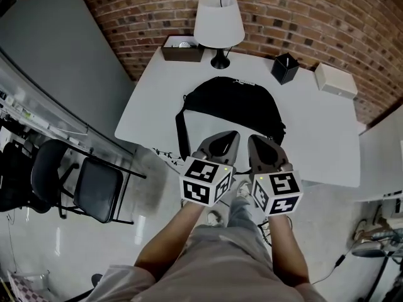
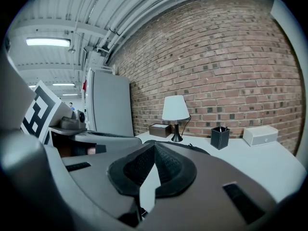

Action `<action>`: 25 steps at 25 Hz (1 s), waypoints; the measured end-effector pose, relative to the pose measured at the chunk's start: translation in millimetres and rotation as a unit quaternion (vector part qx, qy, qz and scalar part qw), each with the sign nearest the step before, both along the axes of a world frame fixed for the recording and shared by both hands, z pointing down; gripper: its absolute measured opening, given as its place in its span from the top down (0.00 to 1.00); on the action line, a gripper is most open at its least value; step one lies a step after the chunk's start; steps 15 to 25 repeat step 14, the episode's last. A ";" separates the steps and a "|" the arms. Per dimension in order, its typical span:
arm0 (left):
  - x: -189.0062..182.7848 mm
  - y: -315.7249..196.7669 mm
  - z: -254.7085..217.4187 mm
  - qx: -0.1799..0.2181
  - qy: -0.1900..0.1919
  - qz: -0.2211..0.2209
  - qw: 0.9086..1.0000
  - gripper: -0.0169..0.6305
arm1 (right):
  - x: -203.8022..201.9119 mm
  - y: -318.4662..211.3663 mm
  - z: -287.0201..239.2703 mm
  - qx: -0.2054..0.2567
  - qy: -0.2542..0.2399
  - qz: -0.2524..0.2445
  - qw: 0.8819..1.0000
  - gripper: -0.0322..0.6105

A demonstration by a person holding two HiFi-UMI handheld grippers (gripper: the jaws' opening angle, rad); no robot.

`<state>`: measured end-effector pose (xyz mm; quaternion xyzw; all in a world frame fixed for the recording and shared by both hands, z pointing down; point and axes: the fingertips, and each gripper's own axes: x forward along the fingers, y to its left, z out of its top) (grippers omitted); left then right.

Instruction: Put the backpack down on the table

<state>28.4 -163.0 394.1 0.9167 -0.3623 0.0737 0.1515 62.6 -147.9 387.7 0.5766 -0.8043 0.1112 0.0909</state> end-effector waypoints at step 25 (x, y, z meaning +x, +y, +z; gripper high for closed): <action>6.7 6.8 -2.8 0.018 -0.011 0.010 1.000 0.97 | 1.3 4.0 -7.1 0.015 0.011 0.004 1.000 0.95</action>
